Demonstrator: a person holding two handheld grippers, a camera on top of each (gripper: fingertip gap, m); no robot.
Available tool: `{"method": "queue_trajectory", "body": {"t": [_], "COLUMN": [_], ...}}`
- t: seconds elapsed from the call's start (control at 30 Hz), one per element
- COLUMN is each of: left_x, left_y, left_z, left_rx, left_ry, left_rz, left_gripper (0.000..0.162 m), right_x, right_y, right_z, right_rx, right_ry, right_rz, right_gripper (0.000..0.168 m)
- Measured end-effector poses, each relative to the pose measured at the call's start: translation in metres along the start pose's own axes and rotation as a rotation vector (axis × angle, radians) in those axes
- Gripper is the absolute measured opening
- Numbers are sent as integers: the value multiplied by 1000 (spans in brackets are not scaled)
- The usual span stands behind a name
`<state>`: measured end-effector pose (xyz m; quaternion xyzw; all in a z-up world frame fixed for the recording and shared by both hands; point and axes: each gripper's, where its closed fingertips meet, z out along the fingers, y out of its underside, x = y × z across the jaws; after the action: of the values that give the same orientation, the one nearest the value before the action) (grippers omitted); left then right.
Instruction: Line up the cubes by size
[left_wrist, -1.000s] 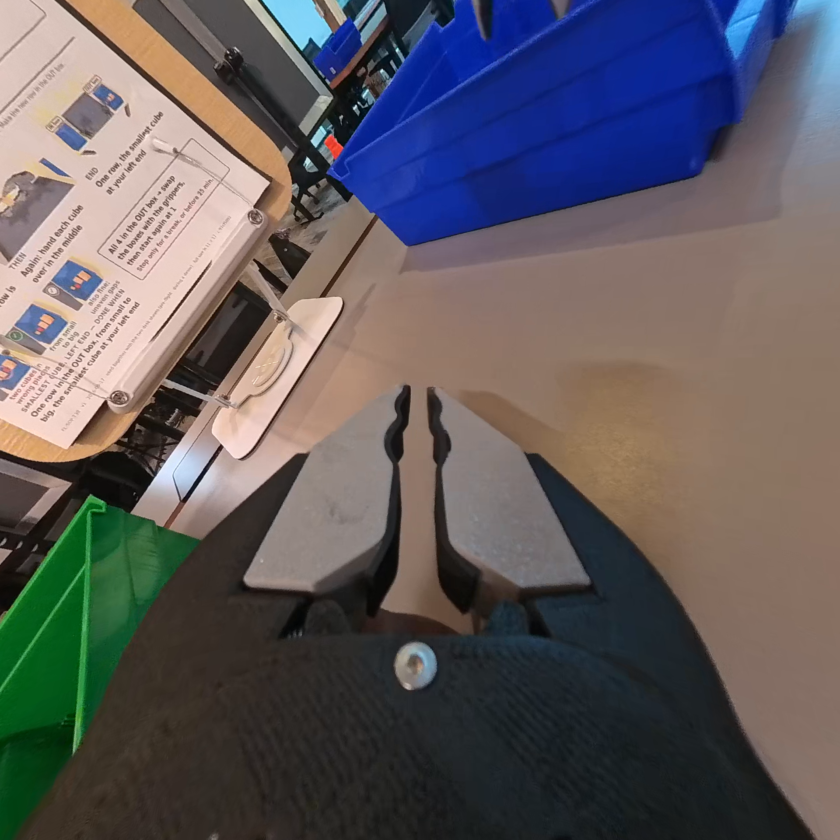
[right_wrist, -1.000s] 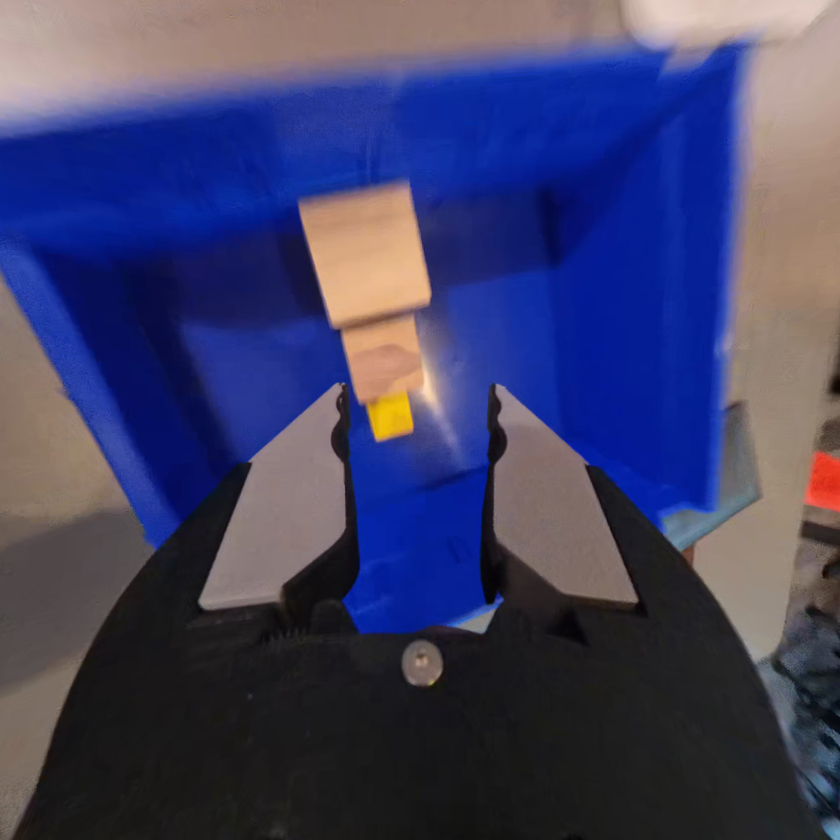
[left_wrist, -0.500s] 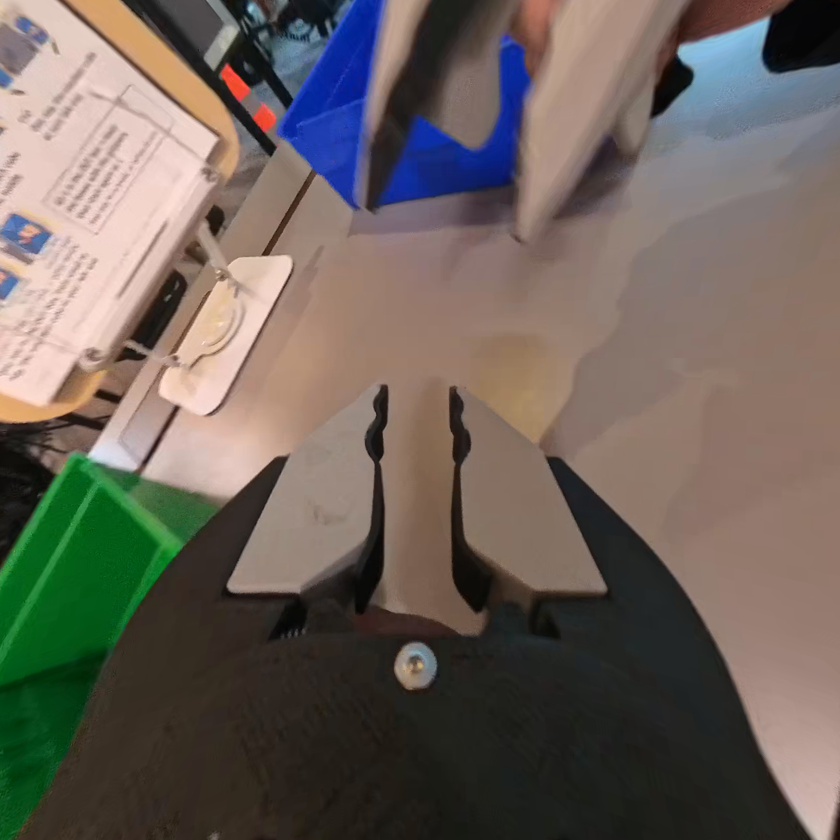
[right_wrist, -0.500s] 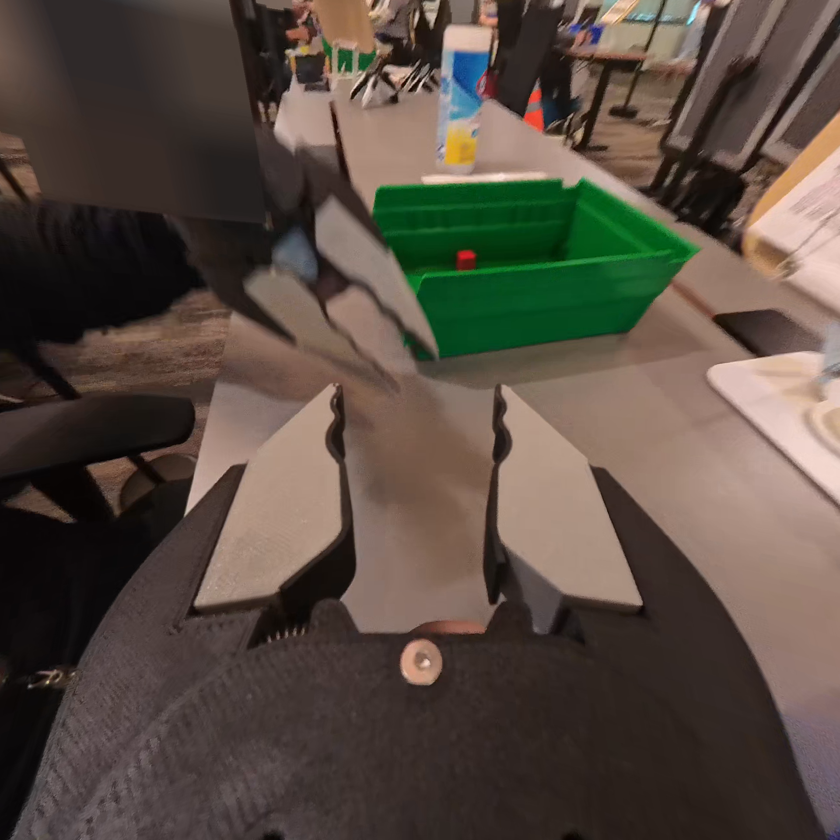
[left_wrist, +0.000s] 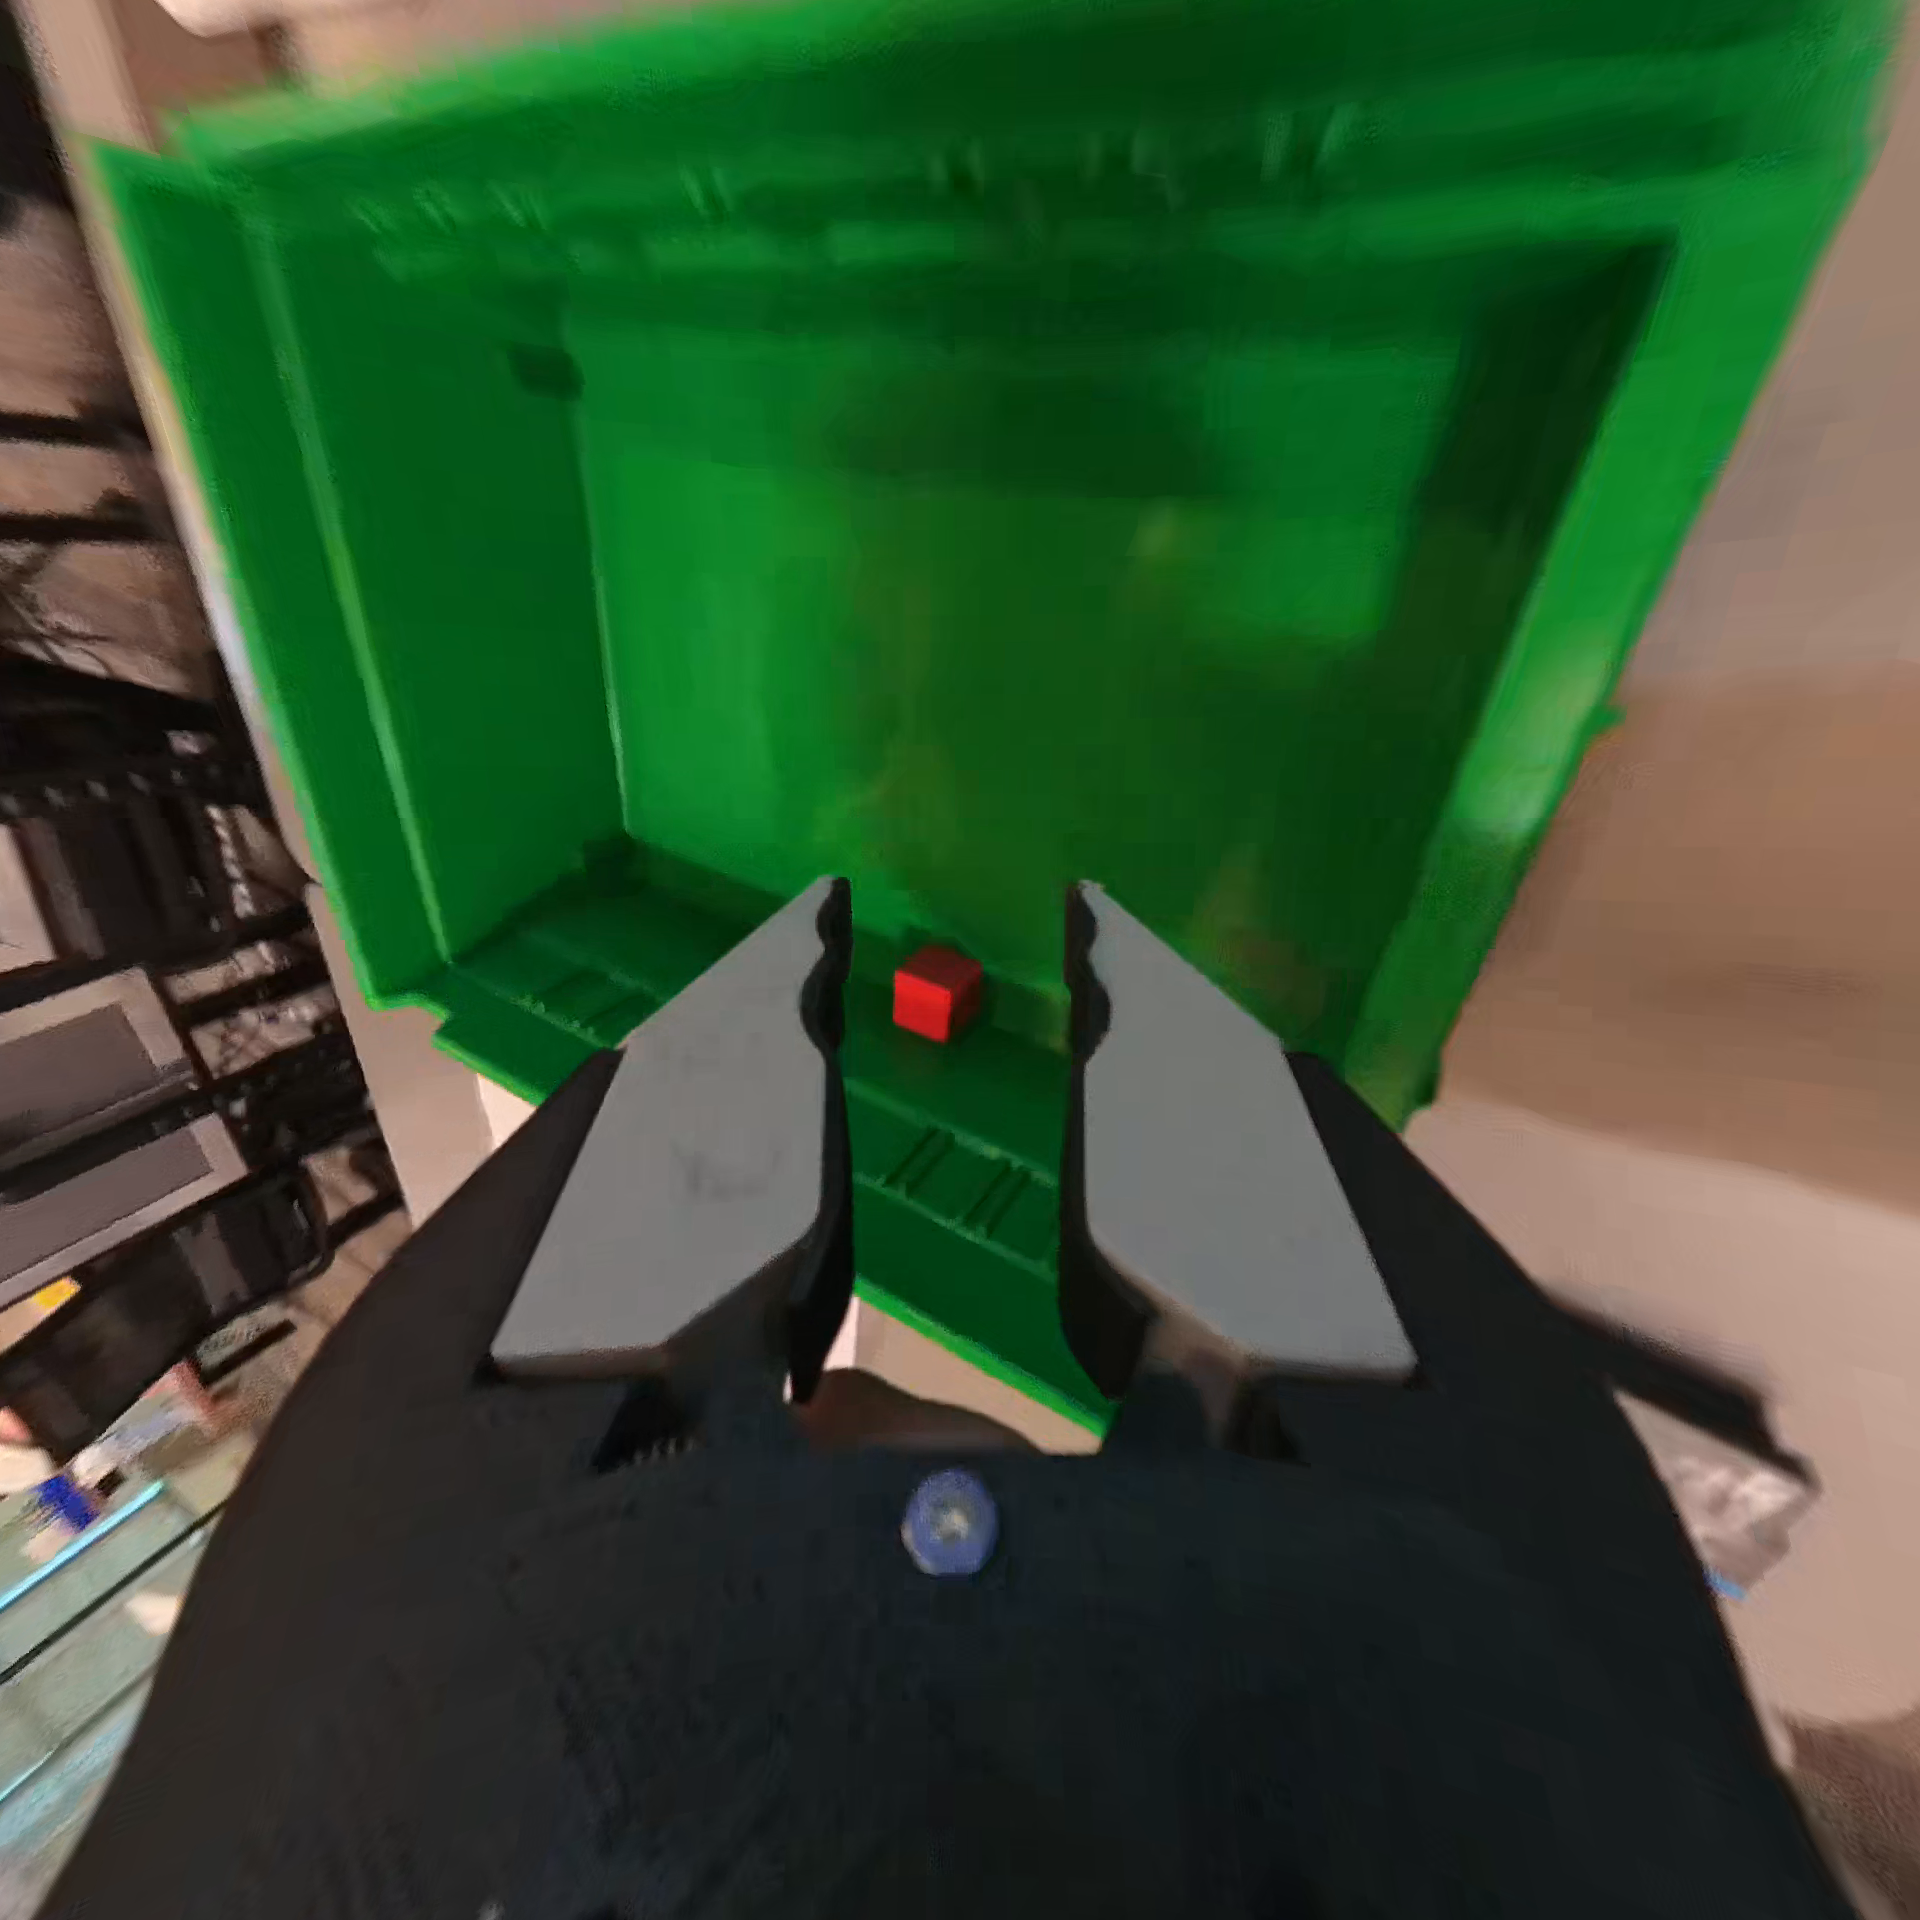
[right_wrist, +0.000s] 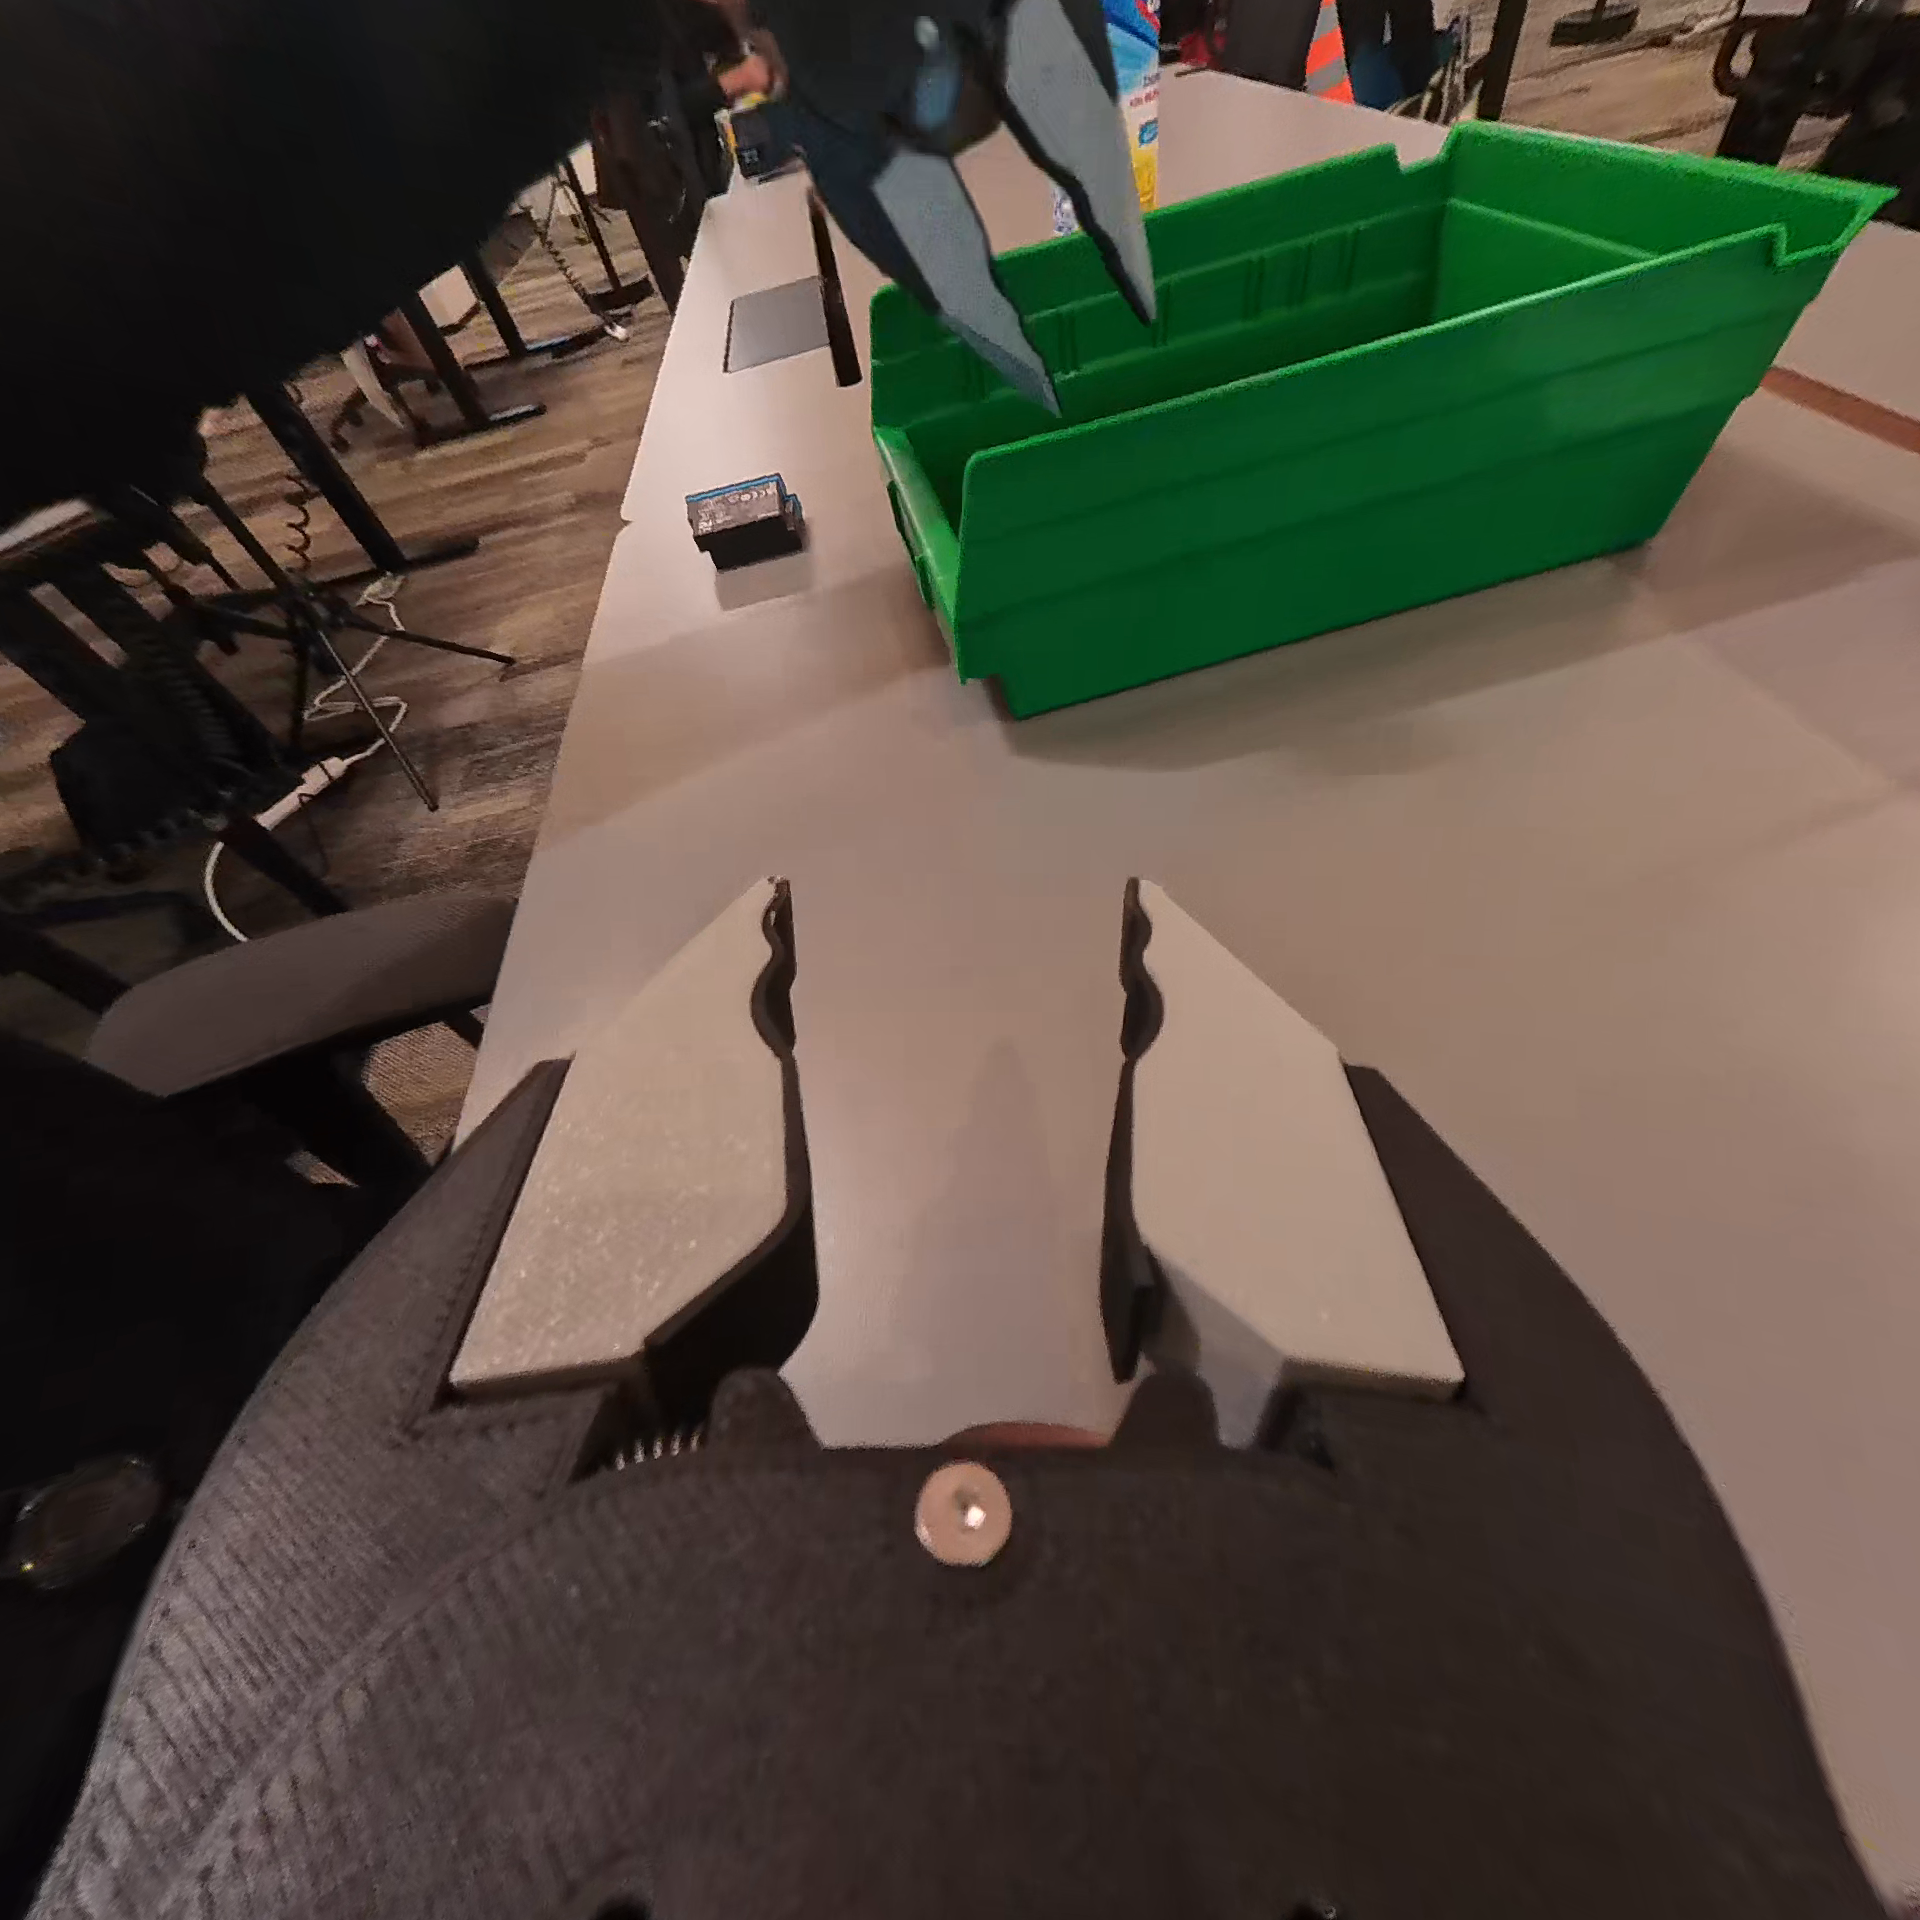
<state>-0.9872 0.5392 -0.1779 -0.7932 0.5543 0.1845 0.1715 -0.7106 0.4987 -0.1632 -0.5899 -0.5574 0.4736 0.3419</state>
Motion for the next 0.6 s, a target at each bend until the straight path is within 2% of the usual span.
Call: {"method": "queue_trajectory", "body": {"t": [0.13, 0.27, 0.4, 0.6], "left_x": [-1, -2, -4, -9], "left_y": [37, 50, 62, 70], "left_z": [40, 64, 73, 74], "left_rx": [-232, -328, -412, -489], "left_ry": [89, 121, 155, 186], "left_rz": [46, 94, 138, 155], "left_gripper": [46, 48, 43, 49], "right_x": [-5, -6, -11, -12], "right_y": [8, 13, 12, 13], "right_z": [4, 7, 6, 6], "right_rx": [-39, -66, -64, -74], "right_ry": [-44, -43, -66, -76], "right_rz": [37, 15, 18, 17], "right_gripper": [57, 58, 58, 58]}}
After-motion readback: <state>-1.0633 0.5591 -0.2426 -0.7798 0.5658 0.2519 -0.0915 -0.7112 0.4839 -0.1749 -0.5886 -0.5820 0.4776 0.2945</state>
